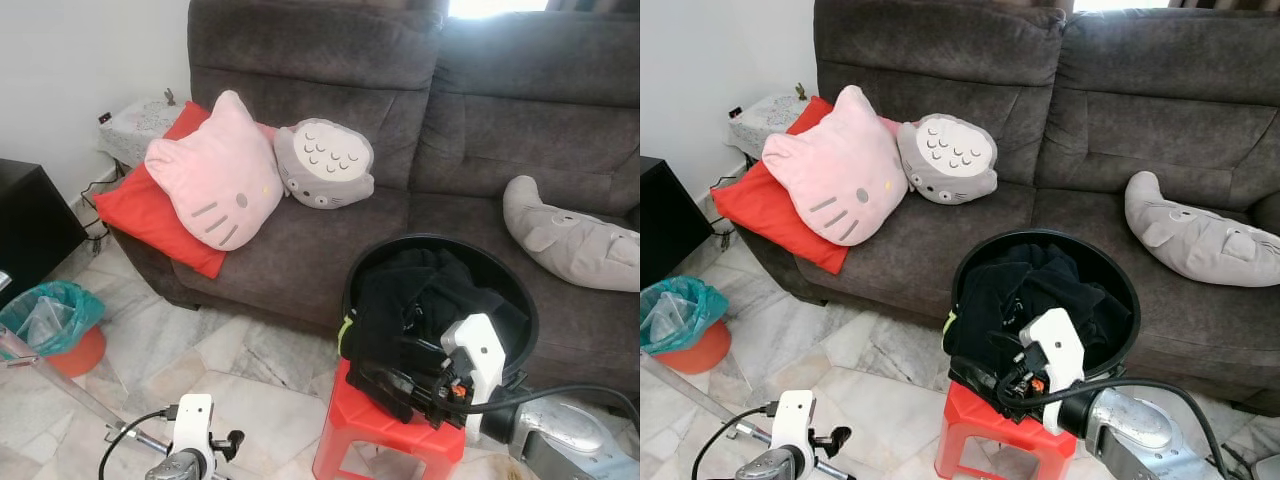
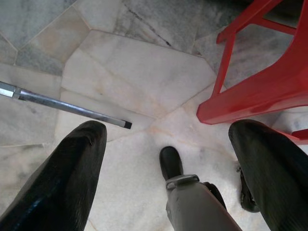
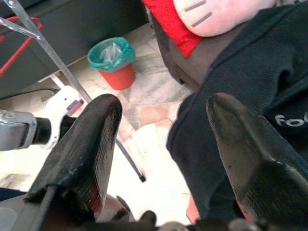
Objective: Hang hanger
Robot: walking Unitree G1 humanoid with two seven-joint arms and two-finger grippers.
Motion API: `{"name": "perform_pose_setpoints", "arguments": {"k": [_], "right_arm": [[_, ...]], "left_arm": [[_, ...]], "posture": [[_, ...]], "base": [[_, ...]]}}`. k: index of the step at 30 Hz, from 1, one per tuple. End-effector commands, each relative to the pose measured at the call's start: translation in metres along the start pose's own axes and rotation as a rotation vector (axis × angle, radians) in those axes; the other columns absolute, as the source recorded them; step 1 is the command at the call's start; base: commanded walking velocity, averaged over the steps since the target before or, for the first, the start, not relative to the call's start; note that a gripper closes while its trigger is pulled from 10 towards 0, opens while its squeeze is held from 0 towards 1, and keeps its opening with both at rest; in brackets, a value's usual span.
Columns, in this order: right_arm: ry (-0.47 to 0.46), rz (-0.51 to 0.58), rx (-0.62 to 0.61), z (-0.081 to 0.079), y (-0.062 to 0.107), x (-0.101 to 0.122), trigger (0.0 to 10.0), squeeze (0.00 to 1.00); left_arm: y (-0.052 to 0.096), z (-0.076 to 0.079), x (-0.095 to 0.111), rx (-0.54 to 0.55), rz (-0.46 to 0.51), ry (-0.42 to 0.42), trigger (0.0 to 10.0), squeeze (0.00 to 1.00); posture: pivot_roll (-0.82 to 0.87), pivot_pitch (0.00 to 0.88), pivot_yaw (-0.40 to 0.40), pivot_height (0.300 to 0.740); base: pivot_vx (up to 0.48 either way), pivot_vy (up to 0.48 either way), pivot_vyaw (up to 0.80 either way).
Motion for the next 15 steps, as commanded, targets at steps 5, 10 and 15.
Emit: {"name": "perform_pose_setpoints", "arguments": {"k": [5, 10, 15], "right_arm": [[-0.025, 0.027, -0.138, 0.025, -0.005, 0.003, 10.0, 0.0], [-0.025, 0.041, -0.108, 0.025, -0.01, 0.007, 10.0, 0.0], [-0.015, 0.04, -0.079, 0.026, -0.018, 0.006, 10.0, 0.0]], "left_arm": [[0.0, -0.004, -0.001, 0.008, -0.01, 0.002, 10.0, 0.0], [0.0, -0.002, -0.001, 0.005, -0.009, 0.0, 10.0, 0.0], [0.001, -0.003, -0.001, 0.008, -0.007, 0.005, 10.0, 0.0]], "posture": [[-0.17, 0.0, 0.045, 0.74], [-0.17, 0.002, 0.047, 0.74], [-0.17, 0.002, 0.046, 0.74]], "base": [[0.0, 0.0, 0.0], [0.0, 0.0, 0.0], [0.0, 0.0, 0.0]]}}
Point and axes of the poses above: a point about 5 cm out from each wrist's last joint towards the gripper, its own y axis pointing back from the gripper into the wrist, its own x axis along the axis of the wrist's last joint, z = x × y, the point moved 3 cm from there along -y, pointing out of the wrist towards the gripper, and after that the axes turned 2 degrees about -y, right-handed, at the moved point
